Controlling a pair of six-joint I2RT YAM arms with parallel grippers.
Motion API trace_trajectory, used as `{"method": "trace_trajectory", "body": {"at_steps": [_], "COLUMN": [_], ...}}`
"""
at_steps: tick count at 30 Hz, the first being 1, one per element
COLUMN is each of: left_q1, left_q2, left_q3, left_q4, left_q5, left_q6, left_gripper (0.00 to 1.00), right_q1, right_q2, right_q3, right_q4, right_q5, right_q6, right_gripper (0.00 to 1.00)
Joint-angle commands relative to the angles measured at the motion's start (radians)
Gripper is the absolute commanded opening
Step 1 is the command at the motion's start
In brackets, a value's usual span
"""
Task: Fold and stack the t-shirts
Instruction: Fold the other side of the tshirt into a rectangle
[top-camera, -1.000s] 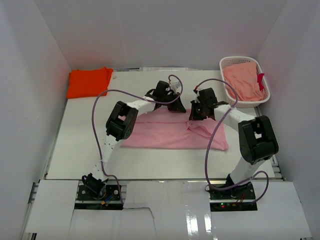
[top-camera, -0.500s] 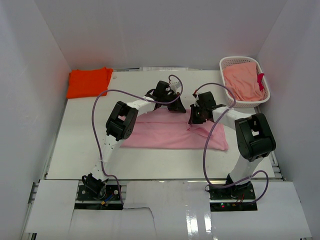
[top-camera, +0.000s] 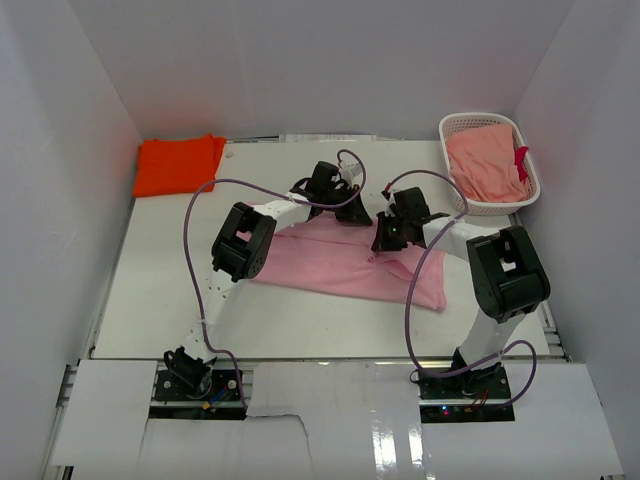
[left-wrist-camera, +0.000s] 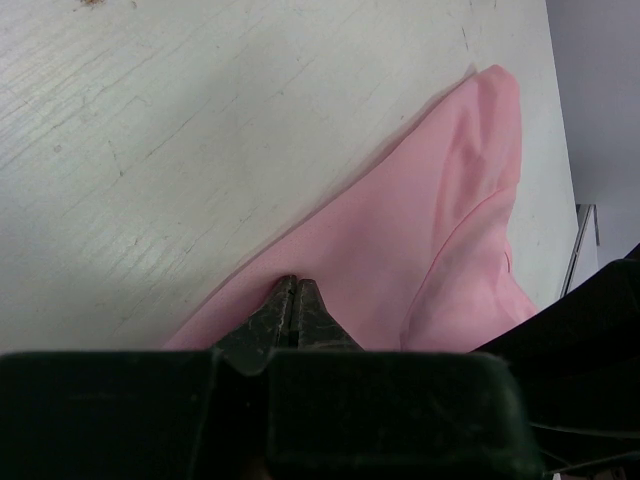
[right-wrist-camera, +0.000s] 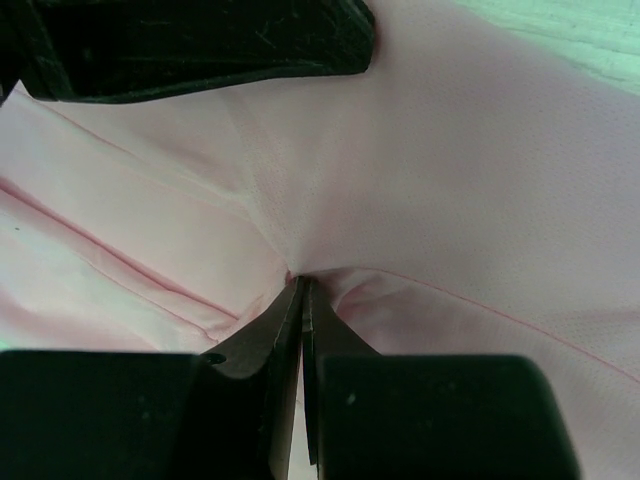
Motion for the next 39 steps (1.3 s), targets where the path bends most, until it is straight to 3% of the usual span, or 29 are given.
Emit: {"method": "trace_trajectory", "body": {"at_steps": [1, 11, 15, 20, 39], "left_q1": [-0.009, -0.009, -0.009, -0.007, -0.007], "left_q2": [0.032, 0.018, -0.06, -0.118, -0.066], "left_q3": [-0.006, -0.017, -0.076, -0.046, -0.006], "left_q4": [-0.086, -0.093, -0.07, -0.125, -0.163], "left_q5": [-0.042, -0.026, -0.043, -0.063, -0.081], "left_q6": [0.034, 0.04, 0.044, 0.071, 0.078], "left_gripper": [0.0, 0.0, 0.0, 0.0, 0.0], "right_q1": [0.008, -0.005, -0.032, -0.055, -0.09], "right_q2": [-0.032, -0.17, -0.198, -0.226, -0.295], "right_q3": [0.067, 0.065, 0.037, 0.015, -0.216], "right_q4": [-0.064, -0.144, -0.144, -0.158, -0.095], "right_q5": [0.019, 0.093, 0.087, 0.097, 0.005], "right_q6": [-0.008, -0.021, -0.027, -0.03, -0.007], "right_gripper": [0.08, 0.08, 0.08, 0.08, 0.08]}}
